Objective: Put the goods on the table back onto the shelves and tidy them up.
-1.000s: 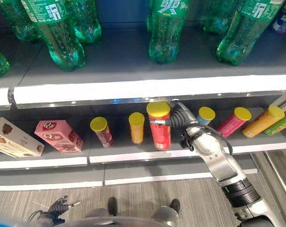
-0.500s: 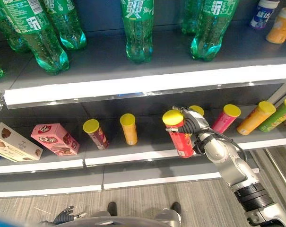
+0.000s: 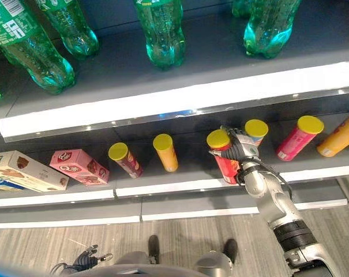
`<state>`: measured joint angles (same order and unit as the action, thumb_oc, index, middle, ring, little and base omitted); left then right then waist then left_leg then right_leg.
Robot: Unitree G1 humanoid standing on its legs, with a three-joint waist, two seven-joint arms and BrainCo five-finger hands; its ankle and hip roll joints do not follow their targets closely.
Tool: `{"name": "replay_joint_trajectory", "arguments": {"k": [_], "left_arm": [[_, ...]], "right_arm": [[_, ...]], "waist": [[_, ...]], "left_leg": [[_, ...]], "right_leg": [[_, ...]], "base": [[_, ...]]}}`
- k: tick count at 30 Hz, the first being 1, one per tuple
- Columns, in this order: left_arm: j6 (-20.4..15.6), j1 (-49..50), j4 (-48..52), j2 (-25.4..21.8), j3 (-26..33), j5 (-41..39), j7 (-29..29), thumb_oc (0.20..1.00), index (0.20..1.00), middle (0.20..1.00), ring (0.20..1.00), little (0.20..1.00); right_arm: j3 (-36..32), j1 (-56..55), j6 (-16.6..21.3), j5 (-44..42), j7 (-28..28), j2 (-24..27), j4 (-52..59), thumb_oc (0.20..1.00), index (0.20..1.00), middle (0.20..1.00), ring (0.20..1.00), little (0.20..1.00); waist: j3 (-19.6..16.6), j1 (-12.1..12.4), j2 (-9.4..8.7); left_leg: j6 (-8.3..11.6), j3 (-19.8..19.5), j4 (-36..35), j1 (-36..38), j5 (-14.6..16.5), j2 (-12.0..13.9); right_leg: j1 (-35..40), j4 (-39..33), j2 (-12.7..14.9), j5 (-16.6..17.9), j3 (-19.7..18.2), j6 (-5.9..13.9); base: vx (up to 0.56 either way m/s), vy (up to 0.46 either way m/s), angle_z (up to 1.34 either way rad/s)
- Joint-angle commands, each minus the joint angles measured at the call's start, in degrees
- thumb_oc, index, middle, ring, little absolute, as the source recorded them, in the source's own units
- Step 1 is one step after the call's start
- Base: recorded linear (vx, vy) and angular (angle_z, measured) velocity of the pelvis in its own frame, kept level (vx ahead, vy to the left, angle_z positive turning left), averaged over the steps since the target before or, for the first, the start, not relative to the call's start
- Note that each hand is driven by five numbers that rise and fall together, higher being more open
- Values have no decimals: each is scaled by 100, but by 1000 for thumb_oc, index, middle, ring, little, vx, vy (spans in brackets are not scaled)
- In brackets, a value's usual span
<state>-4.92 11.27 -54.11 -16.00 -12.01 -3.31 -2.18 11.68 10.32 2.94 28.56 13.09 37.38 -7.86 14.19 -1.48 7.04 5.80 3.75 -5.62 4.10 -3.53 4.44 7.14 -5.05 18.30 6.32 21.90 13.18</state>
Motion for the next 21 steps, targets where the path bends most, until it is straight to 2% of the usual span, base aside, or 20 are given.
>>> {"name": "replay_joint_trajectory", "arguments": {"k": [1, 12, 21], "left_arm": [[-162, -375, -65, -135, -213, 177, -211, 1000, 1000, 1000, 1000, 1000], [-261, -552, 38, -26, -529, 163, -426, 1000, 1000, 1000, 1000, 1000], [-293, -606, 22, 20, -624, 146, -497, 1000, 1000, 1000, 1000, 1000]], "right_arm": [[-86, 795, 89, 188, 617, -91, 166, 200, 200, 200, 200, 200], [64, 1328, -38, 571, 1400, -233, -53, 200, 200, 200, 200, 200], [114, 1528, -112, 562, 1590, -287, -217, 200, 200, 200, 200, 200]], "waist": [[27, 142, -40], [162, 174, 179], [258, 212, 336]], "left_leg": [[-1, 53, 62, 203, 755, 125], [-25, -37, 62, -141, 669, -19], [-48, -134, 62, -290, 641, -115]], "right_leg": [[-648, 956, 411, -456, -159, 56], [-817, 835, 562, -266, -57, 106], [-899, 840, 666, -207, -5, 132]], "base": [[-24, 41, 5], [-20, 23, 9], [-10, 17, 5]]}}
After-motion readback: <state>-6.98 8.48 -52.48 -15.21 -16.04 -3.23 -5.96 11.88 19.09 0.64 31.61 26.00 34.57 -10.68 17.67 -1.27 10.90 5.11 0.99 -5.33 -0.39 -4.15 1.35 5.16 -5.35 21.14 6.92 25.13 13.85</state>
